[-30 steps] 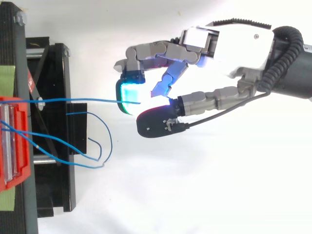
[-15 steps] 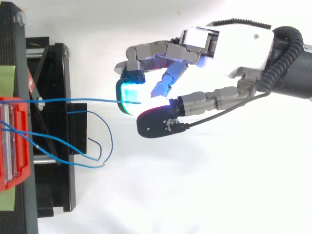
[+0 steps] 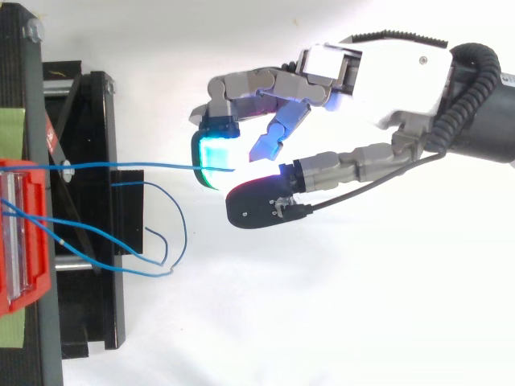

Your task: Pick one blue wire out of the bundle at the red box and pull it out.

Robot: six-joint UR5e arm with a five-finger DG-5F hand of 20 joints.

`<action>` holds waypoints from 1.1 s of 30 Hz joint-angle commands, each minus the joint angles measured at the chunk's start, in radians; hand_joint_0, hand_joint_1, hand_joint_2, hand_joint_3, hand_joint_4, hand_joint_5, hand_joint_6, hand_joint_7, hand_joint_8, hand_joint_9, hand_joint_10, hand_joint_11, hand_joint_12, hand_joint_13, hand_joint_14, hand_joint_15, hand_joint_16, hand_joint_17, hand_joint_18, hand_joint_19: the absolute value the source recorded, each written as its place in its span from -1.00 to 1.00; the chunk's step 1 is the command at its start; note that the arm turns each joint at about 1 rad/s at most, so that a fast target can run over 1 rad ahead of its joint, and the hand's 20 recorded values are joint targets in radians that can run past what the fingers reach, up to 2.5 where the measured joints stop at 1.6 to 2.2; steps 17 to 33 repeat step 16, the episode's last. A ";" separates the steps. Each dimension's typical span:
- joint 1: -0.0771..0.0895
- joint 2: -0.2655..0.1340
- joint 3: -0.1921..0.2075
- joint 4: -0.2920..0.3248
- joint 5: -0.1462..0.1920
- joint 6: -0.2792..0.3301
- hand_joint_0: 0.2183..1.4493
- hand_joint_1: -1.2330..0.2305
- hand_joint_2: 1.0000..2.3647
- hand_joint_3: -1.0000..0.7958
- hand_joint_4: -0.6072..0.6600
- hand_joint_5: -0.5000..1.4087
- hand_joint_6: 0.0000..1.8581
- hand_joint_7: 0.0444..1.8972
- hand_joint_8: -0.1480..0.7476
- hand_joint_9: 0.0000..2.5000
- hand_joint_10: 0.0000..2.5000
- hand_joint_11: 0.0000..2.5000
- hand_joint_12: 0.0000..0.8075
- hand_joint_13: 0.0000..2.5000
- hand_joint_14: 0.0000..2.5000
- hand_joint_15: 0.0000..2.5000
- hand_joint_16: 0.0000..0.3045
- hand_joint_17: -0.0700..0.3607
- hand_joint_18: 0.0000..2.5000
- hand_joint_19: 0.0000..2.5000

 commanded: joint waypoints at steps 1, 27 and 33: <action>0.000 0.001 0.000 0.000 0.000 0.000 -0.34 -0.35 -0.98 0.00 0.08 -0.46 -0.32 0.69 -0.19 -0.49 -1.00 -1.00 -0.18 -0.67 -1.00 -0.93 -0.66 -0.13 -0.70 -0.84; 0.002 -0.001 0.000 0.000 0.000 0.000 -0.34 -0.34 -0.98 0.00 0.07 -0.46 -0.32 0.68 -0.20 -0.48 -1.00 -1.00 -0.18 -0.66 -1.00 -0.93 -0.66 -0.13 -0.69 -0.84; 0.002 -0.001 0.000 0.000 0.000 0.000 -0.34 -0.34 -0.98 0.00 0.07 -0.46 -0.32 0.68 -0.20 -0.48 -1.00 -1.00 -0.18 -0.66 -1.00 -0.93 -0.66 -0.13 -0.69 -0.84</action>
